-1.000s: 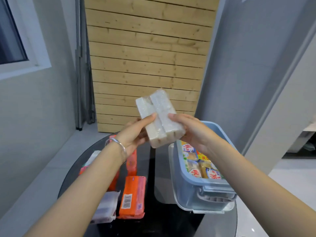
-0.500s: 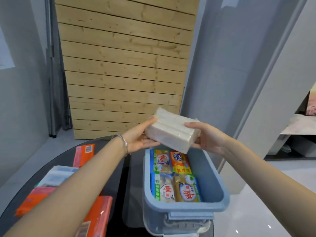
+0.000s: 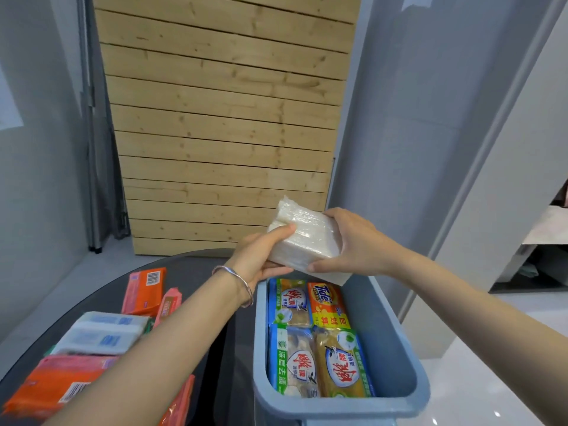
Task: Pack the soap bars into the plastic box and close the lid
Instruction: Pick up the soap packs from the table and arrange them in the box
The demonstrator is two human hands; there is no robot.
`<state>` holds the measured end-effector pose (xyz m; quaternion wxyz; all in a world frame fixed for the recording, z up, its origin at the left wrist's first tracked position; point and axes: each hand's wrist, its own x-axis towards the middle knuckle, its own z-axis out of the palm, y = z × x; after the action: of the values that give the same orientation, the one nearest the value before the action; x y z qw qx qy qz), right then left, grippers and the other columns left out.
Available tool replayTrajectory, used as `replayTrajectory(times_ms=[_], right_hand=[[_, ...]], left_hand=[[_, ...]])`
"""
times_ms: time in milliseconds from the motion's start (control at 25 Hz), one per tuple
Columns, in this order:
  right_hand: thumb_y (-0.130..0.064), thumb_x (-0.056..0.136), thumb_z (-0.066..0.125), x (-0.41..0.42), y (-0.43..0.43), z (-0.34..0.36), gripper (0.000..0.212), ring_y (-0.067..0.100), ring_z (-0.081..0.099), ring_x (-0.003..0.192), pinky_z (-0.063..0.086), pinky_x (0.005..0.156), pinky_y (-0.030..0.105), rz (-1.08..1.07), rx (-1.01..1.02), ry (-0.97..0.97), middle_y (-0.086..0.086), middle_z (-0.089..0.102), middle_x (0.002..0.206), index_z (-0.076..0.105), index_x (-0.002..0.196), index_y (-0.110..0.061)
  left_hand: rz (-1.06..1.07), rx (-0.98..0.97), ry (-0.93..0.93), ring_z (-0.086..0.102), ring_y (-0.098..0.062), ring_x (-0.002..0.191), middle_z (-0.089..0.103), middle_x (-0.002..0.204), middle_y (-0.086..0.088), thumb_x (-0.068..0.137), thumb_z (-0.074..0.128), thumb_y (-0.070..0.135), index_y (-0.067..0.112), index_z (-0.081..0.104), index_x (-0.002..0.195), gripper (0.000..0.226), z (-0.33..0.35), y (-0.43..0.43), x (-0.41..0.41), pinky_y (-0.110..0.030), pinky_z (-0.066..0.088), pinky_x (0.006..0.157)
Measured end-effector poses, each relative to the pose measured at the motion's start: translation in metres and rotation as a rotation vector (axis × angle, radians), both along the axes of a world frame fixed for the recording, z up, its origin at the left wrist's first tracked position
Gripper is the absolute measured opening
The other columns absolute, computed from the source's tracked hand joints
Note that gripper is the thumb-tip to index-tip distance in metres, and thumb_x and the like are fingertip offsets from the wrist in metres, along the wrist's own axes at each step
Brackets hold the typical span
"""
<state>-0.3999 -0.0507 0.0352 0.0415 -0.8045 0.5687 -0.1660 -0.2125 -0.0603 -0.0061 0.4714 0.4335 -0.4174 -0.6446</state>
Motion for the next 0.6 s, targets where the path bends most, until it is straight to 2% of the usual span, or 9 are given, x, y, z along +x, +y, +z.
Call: replayTrajectory(times_ms=[120, 200, 240, 280, 360, 440, 520, 600], right_hand=[[-0.054, 0.059, 0.08, -0.003, -0.001, -0.005, 0.094, 0.015, 0.054, 0.107, 0.052, 0.09, 0.034, 0.046, 0.033, -0.099, -0.004, 0.054, 0.122, 0.037, 0.135, -0.02], [-0.049, 0.059, 0.083, -0.007, -0.002, -0.009, 0.088, 0.012, 0.057, 0.104, 0.054, 0.085, 0.029, 0.044, 0.075, -0.23, -0.01, 0.054, 0.115, 0.038, 0.131, -0.024], [-0.048, 0.059, 0.083, -0.009, -0.002, -0.011, 0.088, 0.011, 0.058, 0.104, 0.053, 0.084, 0.026, 0.042, 0.103, -0.292, -0.012, 0.054, 0.113, 0.037, 0.13, -0.025], [-0.047, 0.059, 0.084, -0.011, -0.003, -0.014, 0.09, 0.011, 0.058, 0.104, 0.053, 0.085, 0.025, 0.036, 0.128, -0.319, -0.012, 0.053, 0.115, 0.036, 0.132, -0.025], [-0.047, 0.058, 0.084, -0.014, -0.005, -0.021, 0.098, 0.013, 0.055, 0.108, 0.05, 0.091, 0.028, 0.023, 0.149, -0.261, -0.008, 0.051, 0.122, 0.031, 0.137, -0.022], [-0.046, 0.057, 0.084, -0.015, -0.006, -0.03, 0.1, 0.016, 0.05, 0.112, 0.046, 0.094, 0.029, 0.028, 0.147, -0.13, -0.004, 0.049, 0.124, 0.031, 0.137, -0.019], [-0.048, 0.059, 0.081, -0.011, -0.009, -0.04, 0.095, 0.019, 0.044, 0.115, 0.041, 0.096, 0.028, 0.033, 0.111, 0.035, 0.001, 0.049, 0.124, 0.032, 0.135, -0.019], [-0.051, 0.06, 0.079, -0.006, -0.014, -0.05, 0.092, 0.023, 0.04, 0.12, 0.033, 0.104, 0.031, 0.05, 0.069, 0.18, 0.005, 0.05, 0.128, 0.033, 0.133, -0.017]], left_hand=[[-0.007, -0.049, -0.063, 0.069, -0.022, 0.092, 0.065, 0.106, -0.011, 0.075, 0.072, 0.038, 0.011, 0.059, 0.107, 0.044, -0.001, 0.008, -0.006, -0.032, 0.06, 0.072], [0.04, -0.239, -0.31, 0.065, -0.012, 0.091, 0.064, 0.11, -0.003, 0.081, 0.058, 0.052, 0.012, 0.055, 0.114, 0.052, 0.0, 0.009, -0.003, -0.028, 0.056, 0.067], [0.084, -0.362, -0.458, 0.06, -0.003, 0.09, 0.061, 0.111, 0.004, 0.084, 0.046, 0.059, 0.016, 0.052, 0.119, 0.056, -0.001, 0.009, 0.0, -0.023, 0.048, 0.065], [0.135, -0.423, -0.505, 0.054, 0.002, 0.092, 0.056, 0.114, 0.01, 0.087, 0.036, 0.061, 0.02, 0.047, 0.125, 0.058, -0.004, 0.007, 0.002, -0.02, 0.042, 0.069], [0.159, -0.376, -0.484, 0.046, -0.002, 0.113, 0.045, 0.128, 0.011, 0.093, 0.026, 0.054, 0.021, 0.035, 0.139, 0.057, -0.015, 0.002, 0.007, -0.02, 0.03, 0.09], [0.095, -0.222, -0.517, 0.037, -0.015, 0.132, 0.038, 0.146, 0.001, 0.095, 0.034, 0.045, 0.017, 0.027, 0.144, 0.056, -0.033, -0.001, 0.01, -0.028, 0.029, 0.1], [-0.008, -0.095, -0.479, 0.05, -0.021, 0.121, 0.05, 0.139, -0.005, 0.094, 0.043, 0.04, 0.016, 0.041, 0.136, 0.048, -0.047, -0.001, 0.012, -0.032, 0.039, 0.095], [-0.051, -0.071, -0.43, 0.06, -0.018, 0.103, 0.063, 0.117, -0.002, 0.094, 0.044, 0.038, 0.016, 0.054, 0.124, 0.038, -0.05, -0.003, 0.013, -0.029, 0.047, 0.082]])
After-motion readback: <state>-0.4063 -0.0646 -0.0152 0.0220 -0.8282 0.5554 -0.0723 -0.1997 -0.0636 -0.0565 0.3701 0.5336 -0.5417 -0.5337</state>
